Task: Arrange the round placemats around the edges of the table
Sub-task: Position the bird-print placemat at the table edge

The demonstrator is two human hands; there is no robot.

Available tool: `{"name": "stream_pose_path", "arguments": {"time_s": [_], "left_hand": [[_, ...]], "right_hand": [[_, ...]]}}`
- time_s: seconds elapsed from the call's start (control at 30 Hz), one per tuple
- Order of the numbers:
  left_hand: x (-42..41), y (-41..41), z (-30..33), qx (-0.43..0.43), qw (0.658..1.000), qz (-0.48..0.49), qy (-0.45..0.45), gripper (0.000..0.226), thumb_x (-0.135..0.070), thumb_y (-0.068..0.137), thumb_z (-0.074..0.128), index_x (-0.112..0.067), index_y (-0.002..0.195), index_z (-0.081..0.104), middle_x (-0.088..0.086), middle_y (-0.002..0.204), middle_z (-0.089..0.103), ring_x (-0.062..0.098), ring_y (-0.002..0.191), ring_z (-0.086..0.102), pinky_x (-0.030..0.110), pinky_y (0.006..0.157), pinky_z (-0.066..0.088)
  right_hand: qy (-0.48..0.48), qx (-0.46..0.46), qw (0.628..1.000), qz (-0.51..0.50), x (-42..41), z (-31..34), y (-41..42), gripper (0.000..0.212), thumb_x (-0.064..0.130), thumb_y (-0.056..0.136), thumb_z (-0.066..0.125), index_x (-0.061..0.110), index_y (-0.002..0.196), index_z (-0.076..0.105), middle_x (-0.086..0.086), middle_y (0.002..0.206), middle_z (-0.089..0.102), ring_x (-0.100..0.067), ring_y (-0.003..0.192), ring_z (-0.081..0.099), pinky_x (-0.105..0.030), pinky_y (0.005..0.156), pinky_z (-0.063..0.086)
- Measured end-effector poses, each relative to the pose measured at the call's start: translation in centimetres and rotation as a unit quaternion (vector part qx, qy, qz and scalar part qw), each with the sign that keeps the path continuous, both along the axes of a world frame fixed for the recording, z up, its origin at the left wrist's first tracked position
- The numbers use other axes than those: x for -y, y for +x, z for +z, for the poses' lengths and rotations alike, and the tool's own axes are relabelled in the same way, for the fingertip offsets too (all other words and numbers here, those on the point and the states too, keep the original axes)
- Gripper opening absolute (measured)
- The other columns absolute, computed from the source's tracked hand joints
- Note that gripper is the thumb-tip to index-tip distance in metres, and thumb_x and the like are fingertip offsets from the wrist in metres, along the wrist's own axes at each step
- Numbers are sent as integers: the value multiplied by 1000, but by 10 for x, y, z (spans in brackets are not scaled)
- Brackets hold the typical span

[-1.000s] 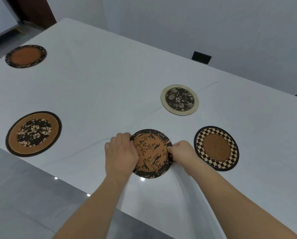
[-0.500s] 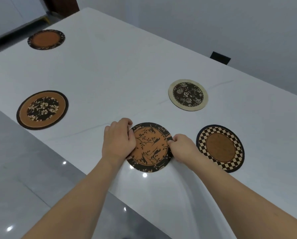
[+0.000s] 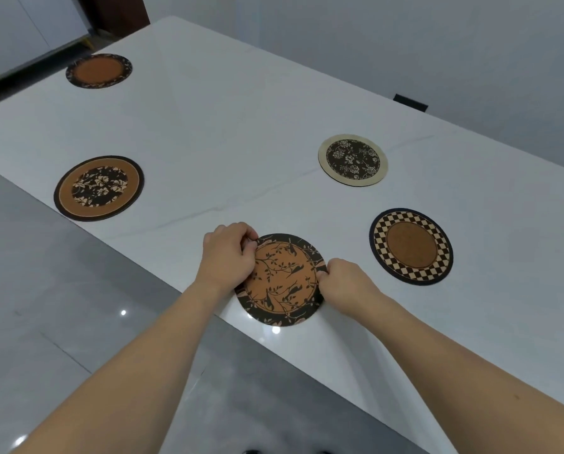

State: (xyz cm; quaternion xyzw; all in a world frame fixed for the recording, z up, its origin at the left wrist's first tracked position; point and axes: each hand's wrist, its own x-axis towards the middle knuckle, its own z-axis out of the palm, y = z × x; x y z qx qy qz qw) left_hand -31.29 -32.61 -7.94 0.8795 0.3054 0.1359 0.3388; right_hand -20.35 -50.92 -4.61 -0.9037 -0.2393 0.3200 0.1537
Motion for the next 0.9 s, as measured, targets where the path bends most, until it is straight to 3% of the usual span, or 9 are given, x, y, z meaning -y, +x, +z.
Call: {"name": "stream_pose_path", "arguments": {"time_s": [0.13,0.27,0.4,0.9], "left_hand": [[0,-10,4,-5,999,-18,-28,11,-15,88,54,-23,90,62,-7,75,61,15,88,49,32,92,30],[1,-17,9,-12,999,-27,-38,10,-14,88,55,-21,89,62,-6,72,61,16,85,51,40,96,37],[2,-21,10,-8,998,-32,-49,10,-13,86,56,-20,87,62,-5,71,62,15,76,57,48,92,45],[2,-22,14,-14,997,-41,-62,12,-10,83,55,-20,85,62,-7,67,60,11,74,56,50,92,46]], "right_hand": [[9,-4,1000,1,4,-2,-8,18,27,96,41,16,87,51,4,76,50,-9,68,49,-23,50,31],[26,-7,1000,-8,7,-4,-13,21,27,96,40,21,77,47,3,78,52,-9,69,50,-24,51,31],[30,-7,1000,-1,9,-4,-13,25,28,96,42,24,71,44,3,78,52,-9,68,49,-24,51,30],[28,-7,1000,8,11,-7,-14,28,27,96,44,24,68,42,3,76,52,-9,66,48,-24,51,30]]}}
